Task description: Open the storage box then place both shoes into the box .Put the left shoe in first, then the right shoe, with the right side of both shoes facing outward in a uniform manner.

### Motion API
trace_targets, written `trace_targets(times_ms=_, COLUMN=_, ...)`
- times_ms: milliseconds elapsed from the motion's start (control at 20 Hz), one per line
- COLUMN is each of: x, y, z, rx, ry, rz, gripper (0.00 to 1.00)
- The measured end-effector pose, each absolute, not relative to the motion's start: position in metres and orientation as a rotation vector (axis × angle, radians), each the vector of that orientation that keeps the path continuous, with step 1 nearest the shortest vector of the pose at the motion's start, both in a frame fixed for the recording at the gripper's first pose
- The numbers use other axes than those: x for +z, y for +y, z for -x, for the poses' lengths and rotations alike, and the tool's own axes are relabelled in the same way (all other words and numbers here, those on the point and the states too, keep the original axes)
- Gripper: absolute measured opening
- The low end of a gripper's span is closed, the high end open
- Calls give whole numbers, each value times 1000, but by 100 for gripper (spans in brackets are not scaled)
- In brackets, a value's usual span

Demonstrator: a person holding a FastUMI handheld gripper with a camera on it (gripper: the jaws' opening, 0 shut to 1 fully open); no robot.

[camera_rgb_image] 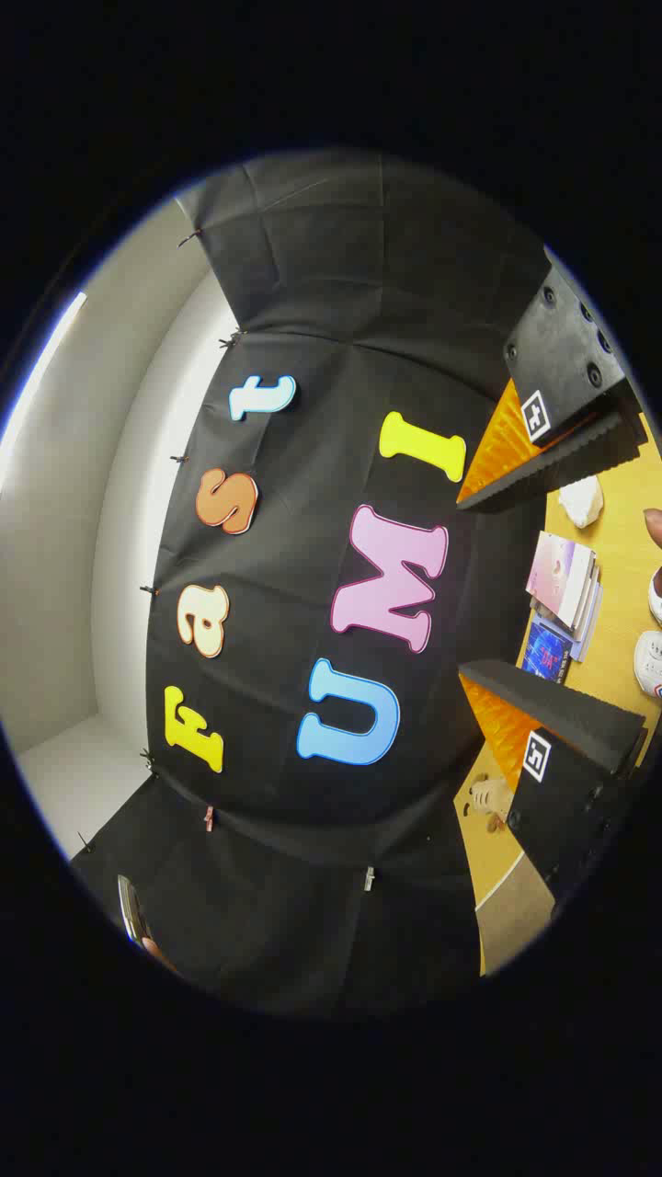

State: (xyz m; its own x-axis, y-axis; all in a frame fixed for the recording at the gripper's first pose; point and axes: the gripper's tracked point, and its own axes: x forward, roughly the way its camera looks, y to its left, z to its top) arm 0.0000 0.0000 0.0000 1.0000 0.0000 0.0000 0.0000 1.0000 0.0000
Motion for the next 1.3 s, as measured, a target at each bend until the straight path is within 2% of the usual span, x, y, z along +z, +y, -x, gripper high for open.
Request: trace_targets(times_ms=1300, x=-14, y=13, z=9, rx=44, ry=33, rz=1, gripper=97)
